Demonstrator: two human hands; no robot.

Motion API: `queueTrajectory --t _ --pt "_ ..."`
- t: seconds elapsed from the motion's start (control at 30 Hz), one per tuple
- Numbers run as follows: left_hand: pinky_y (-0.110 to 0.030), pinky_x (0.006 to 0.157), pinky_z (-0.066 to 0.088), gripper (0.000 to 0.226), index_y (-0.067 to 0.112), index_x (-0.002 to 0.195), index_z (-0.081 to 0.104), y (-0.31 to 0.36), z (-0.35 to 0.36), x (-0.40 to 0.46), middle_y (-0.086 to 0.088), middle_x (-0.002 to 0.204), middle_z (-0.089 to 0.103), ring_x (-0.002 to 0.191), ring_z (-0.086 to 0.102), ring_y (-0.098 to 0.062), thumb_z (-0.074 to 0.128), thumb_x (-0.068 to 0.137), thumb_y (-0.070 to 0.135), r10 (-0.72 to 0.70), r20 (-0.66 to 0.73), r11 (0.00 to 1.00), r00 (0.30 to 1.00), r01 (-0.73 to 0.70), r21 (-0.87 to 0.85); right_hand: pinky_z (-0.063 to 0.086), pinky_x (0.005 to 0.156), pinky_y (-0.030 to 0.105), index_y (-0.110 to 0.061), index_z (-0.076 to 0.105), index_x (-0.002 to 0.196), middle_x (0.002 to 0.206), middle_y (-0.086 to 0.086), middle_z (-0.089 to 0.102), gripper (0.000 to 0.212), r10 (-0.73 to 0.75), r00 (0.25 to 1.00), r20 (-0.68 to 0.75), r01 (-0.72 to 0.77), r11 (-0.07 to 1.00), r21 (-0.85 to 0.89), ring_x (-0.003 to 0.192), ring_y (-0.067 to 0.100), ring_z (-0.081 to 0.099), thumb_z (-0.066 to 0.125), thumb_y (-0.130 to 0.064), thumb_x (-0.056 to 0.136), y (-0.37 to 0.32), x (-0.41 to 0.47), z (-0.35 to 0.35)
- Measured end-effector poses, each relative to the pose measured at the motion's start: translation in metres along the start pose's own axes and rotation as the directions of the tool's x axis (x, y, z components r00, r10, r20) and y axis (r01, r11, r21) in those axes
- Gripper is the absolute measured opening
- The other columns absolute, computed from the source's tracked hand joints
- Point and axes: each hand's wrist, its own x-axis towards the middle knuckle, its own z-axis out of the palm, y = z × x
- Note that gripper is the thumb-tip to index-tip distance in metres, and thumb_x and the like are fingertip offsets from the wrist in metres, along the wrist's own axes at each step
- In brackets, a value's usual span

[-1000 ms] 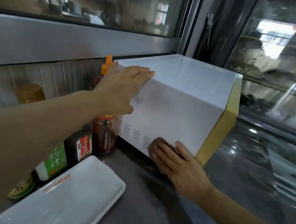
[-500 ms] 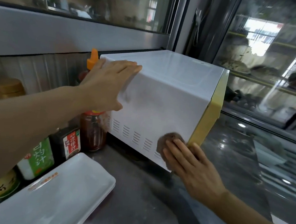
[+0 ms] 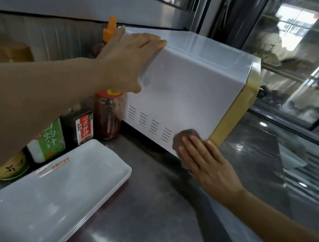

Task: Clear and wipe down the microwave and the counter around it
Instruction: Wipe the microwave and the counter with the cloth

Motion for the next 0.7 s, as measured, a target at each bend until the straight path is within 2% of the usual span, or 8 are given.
queueTrajectory --t 0.1,0.23,0.33,0.4,0.5,0.57,0.63,0.7 --pt "-0.060 0.111 0.007 0.115 0.031 0.148 0.010 -0.008 -0.003 0.004 0.001 0.155 0.021 0.142 0.020 -0.024 0.083 0.060 0.035 0.044 0.043 0.999 0.998 -0.044 -0.013 0.004 0.115 0.045 -0.011 0.044 0.139 0.148 0.011 0.036 0.064 -0.015 0.999 0.044 0.014 1.000 0.020 0.138 0.026 0.026 0.064 -0.029 0.081 -0.002 0.001 -0.003" --pt "-0.065 0.109 0.009 0.110 0.032 0.148 0.013 -0.016 -0.012 0.010 0.004 0.154 0.025 0.141 0.024 -0.022 0.081 0.061 0.035 0.057 0.103 0.998 0.993 -0.058 0.002 -0.003 0.118 0.044 -0.008 0.048 0.136 0.147 0.011 0.039 0.054 0.051 0.999 0.012 -0.052 0.995 0.086 0.137 0.026 0.029 0.031 -0.014 0.086 0.009 -0.007 -0.003" --pt "-0.067 0.106 0.010 0.103 0.035 0.145 0.021 -0.017 -0.017 0.008 0.004 0.151 0.032 0.139 0.028 -0.023 0.080 0.062 0.026 0.106 0.072 0.994 0.992 -0.105 -0.027 0.000 0.118 0.048 -0.007 0.045 0.138 0.148 0.014 0.034 0.052 0.003 1.000 -0.013 -0.003 0.998 0.055 0.138 0.030 0.025 0.045 -0.020 0.088 -0.001 0.016 -0.002" --pt "-0.066 0.106 0.007 0.101 0.034 0.146 0.022 -0.019 -0.018 0.007 0.004 0.151 0.032 0.139 0.028 -0.021 0.079 0.062 0.024 0.129 0.063 0.991 0.990 -0.126 -0.047 -0.005 0.117 0.052 -0.009 0.030 0.145 0.153 0.014 0.021 0.069 -0.030 0.998 0.048 0.026 0.996 0.088 0.142 0.031 0.008 0.059 -0.030 0.085 -0.016 0.051 0.001" --pt "-0.063 0.108 0.000 0.112 0.037 0.148 0.006 -0.024 -0.018 0.010 0.009 0.155 0.019 0.141 0.022 -0.014 0.079 0.064 0.026 0.118 0.156 0.992 0.981 -0.124 0.029 -0.029 0.101 0.051 -0.006 -0.008 0.146 0.153 0.013 -0.017 0.070 -0.104 0.993 0.058 0.099 0.991 0.090 0.133 0.033 -0.032 0.038 -0.029 0.098 -0.036 0.113 0.007" --pt "-0.063 0.108 -0.003 0.116 0.038 0.148 -0.002 -0.024 -0.019 0.012 0.011 0.156 0.013 0.142 0.020 -0.012 0.078 0.064 0.027 0.108 0.209 0.990 0.972 -0.124 0.066 -0.033 0.097 0.050 -0.005 -0.015 0.143 0.155 0.014 -0.018 0.067 -0.102 0.991 0.084 0.093 0.990 0.103 0.134 0.033 -0.033 0.030 -0.029 0.100 -0.043 0.141 0.007" --pt "-0.063 0.108 -0.004 0.117 0.039 0.147 -0.004 -0.024 -0.019 0.012 0.013 0.156 0.011 0.142 0.019 -0.011 0.077 0.065 0.026 0.102 0.226 0.990 0.969 -0.122 0.075 -0.033 0.097 0.051 -0.008 -0.012 0.144 0.153 0.012 -0.021 0.068 -0.094 0.993 0.076 0.085 0.989 0.119 0.132 0.032 -0.035 0.033 -0.031 0.099 -0.044 0.143 0.007" --pt "-0.062 0.108 -0.005 0.117 0.039 0.148 -0.005 -0.023 -0.022 0.011 0.013 0.156 0.010 0.142 0.019 -0.011 0.077 0.065 0.025 0.098 0.244 0.990 0.965 -0.120 0.079 -0.028 0.105 0.053 -0.011 0.005 0.148 0.150 0.010 -0.012 0.075 -0.080 0.996 0.038 0.076 0.992 0.104 0.135 0.032 -0.025 0.050 -0.035 0.093 -0.035 0.124 0.009"
